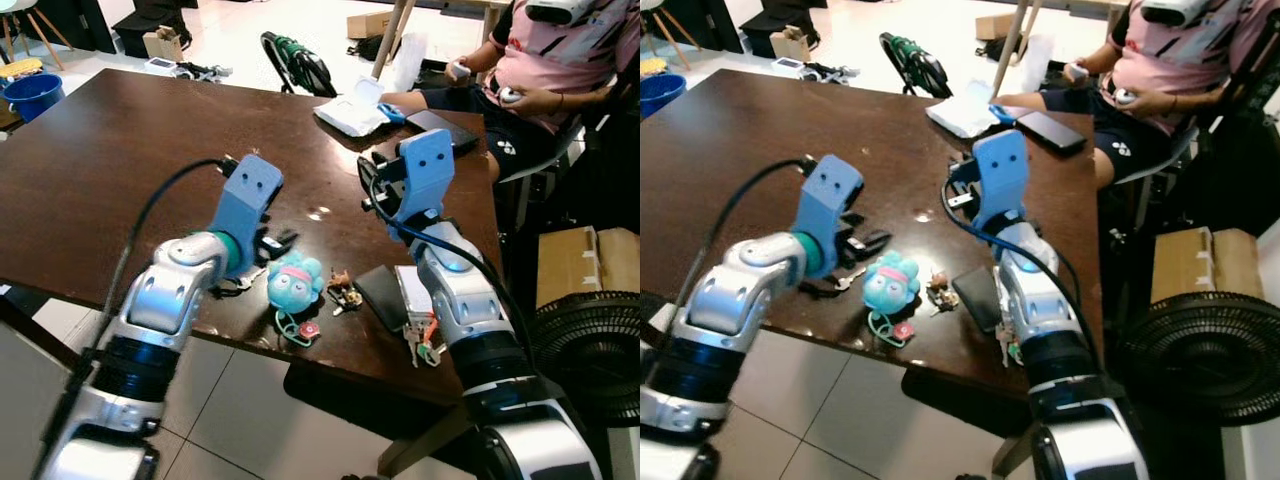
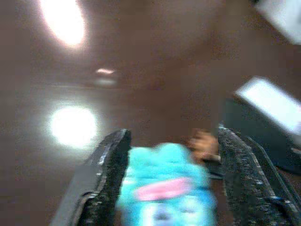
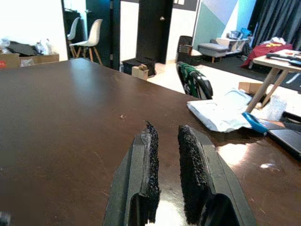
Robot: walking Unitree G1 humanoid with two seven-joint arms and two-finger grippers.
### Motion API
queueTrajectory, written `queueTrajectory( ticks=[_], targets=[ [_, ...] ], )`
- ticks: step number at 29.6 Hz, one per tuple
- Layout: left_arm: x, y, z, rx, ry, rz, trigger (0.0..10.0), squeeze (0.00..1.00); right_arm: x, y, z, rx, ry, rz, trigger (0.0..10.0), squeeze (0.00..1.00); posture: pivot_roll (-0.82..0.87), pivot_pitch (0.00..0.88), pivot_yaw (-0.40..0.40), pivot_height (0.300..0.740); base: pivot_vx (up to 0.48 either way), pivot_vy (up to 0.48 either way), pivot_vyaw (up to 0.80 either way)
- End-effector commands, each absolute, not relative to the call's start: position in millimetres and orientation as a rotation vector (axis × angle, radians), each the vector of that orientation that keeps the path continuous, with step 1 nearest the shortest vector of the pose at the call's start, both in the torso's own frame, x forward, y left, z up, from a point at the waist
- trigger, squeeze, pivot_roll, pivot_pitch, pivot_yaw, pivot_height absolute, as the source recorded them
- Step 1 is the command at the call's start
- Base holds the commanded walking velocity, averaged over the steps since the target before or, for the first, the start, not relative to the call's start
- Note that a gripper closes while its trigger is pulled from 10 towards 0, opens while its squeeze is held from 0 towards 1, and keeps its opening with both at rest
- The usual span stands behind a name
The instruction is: Hang keys on a hook
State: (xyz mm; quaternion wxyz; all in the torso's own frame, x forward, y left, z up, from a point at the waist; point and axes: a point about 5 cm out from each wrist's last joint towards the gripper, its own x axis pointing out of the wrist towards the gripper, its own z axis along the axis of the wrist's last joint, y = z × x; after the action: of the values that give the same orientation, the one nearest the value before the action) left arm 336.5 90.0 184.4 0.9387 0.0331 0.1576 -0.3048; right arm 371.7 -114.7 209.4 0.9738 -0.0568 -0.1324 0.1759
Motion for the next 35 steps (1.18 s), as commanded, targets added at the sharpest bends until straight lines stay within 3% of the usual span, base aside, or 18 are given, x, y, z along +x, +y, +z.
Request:
queueTrajectory(
  ticks=[1, 5, 8, 9, 16, 24, 27, 35],
  targets=[
    [333.8, 92.5, 175.5, 0.040, 0.372, -0.612, 10.0, 1.00, 372.0, -119.3, 206.2, -0.111, -0.259, 0.337, 10.0, 0.00, 0.13, 0.000, 0.131, 0.740, 0.000, 0.000, 0.00],
    [343.4, 97.3, 166.3, 0.068, 0.409, -0.505, 10.0, 1.00, 372.5, -119.6, 206.7, -0.110, -0.260, 0.333, 10.0, 0.00, 0.14, 0.000, 0.139, 0.740, 0.000, 0.000, 0.00],
    [366.1, 110.7, 166.2, 0.279, 0.366, -0.295, 10.0, 0.92, 372.7, -117.2, 207.1, -0.106, -0.264, 0.332, 10.0, 0.00, 0.14, 0.000, 0.144, 0.740, 0.000, 0.000, 0.00],
    [370.1, 113.6, 167.1, 0.314, 0.366, -0.267, 10.0, 0.00, 372.4, -116.2, 207.2, -0.104, -0.266, 0.333, 10.0, 0.00, 0.14, 0.000, 0.150, 0.740, 0.000, 0.000, 0.00],
    [373.7, 124.7, 163.7, 0.323, 0.415, -0.258, 10.0, 0.00, 371.2, -115.2, 206.8, -0.098, -0.268, 0.332, 10.0, 0.00, 0.13, 0.000, 0.158, 0.740, 0.000, 0.000, 0.00],
    [372.1, 155.3, 153.1, 0.311, 0.507, -0.244, 10.0, 0.00, 369.3, -115.1, 203.8, -0.091, -0.262, 0.330, 10.0, 0.00, 0.14, 0.005, 0.168, 0.740, 0.000, 0.000, 0.00],
    [380.5, 184.5, 149.8, 0.288, 0.538, -0.139, 10.0, 0.00, 368.9, -111.9, 204.1, -0.084, -0.265, 0.334, 10.0, 0.00, 0.15, 0.008, 0.171, 0.740, 0.000, 0.000, 0.00],
    [373.3, 201.9, 142.7, 0.262, 0.586, -0.172, 10.0, 0.00, 368.6, -113.2, 204.9, -0.086, -0.267, 0.335, 10.0, 0.00, 0.14, 0.021, 0.171, 0.740, 0.000, 0.000, 0.00]
  ],
)
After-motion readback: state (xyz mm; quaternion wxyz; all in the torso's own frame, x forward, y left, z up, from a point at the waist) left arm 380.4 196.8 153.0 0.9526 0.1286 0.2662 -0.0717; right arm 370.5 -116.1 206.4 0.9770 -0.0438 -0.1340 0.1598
